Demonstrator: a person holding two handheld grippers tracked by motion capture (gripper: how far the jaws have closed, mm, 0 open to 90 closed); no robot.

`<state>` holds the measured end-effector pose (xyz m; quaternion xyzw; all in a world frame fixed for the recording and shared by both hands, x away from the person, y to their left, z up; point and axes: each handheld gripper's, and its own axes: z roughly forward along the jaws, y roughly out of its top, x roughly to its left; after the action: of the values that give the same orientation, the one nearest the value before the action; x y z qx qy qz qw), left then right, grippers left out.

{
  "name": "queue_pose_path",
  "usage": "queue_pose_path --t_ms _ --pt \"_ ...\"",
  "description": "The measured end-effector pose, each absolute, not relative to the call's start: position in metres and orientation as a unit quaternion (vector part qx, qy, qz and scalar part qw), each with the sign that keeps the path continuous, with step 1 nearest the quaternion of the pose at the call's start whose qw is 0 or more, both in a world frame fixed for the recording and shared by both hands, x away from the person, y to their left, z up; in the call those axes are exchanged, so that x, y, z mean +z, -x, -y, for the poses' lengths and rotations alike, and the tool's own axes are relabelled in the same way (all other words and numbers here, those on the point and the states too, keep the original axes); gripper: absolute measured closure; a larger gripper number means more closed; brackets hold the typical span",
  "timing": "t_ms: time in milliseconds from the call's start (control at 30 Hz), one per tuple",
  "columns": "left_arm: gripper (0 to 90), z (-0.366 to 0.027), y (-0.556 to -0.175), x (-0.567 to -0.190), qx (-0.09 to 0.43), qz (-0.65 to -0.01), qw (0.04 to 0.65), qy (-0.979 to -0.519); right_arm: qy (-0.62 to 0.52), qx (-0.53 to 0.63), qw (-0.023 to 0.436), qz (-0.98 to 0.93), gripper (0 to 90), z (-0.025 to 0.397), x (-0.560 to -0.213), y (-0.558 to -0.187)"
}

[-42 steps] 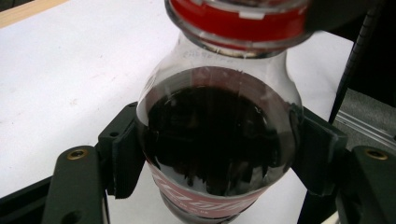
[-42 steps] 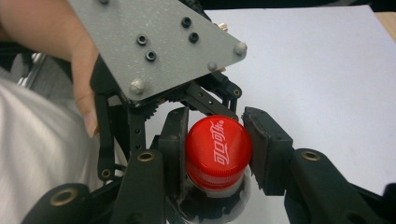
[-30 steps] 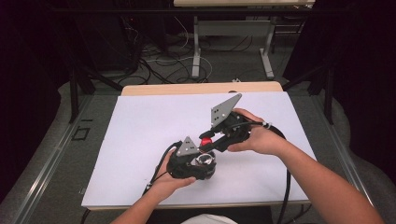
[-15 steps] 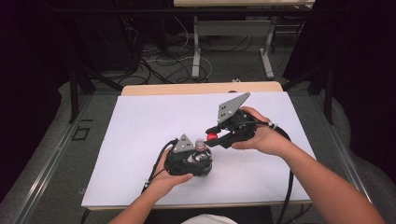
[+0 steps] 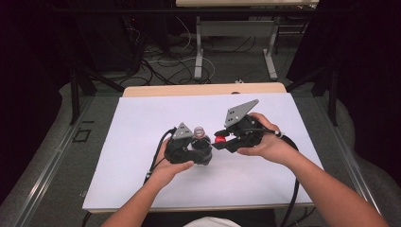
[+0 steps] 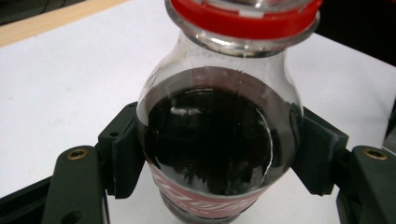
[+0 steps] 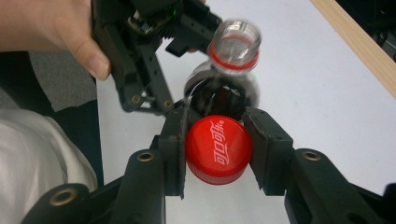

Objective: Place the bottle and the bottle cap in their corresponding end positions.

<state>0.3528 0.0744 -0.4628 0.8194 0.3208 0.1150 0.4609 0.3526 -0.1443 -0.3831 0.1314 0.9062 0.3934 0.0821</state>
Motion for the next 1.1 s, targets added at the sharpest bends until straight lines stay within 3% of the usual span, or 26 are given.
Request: queue_pose_path --t_ms 733,1100 --pt "29.8 -0.049 -0.423 -0.443 0.139 -0.354 0.448 -0.809 -0.201 0.398 0.104 -0.889 61.2 0.159 -0.404 -0.361" --pt "29.8 -0.036 -0.455 -0.462 0.151 -0.375 0.434 -0.805 -0.207 0.398 0.106 -0.887 61.2 0.159 -0.411 -0.365"
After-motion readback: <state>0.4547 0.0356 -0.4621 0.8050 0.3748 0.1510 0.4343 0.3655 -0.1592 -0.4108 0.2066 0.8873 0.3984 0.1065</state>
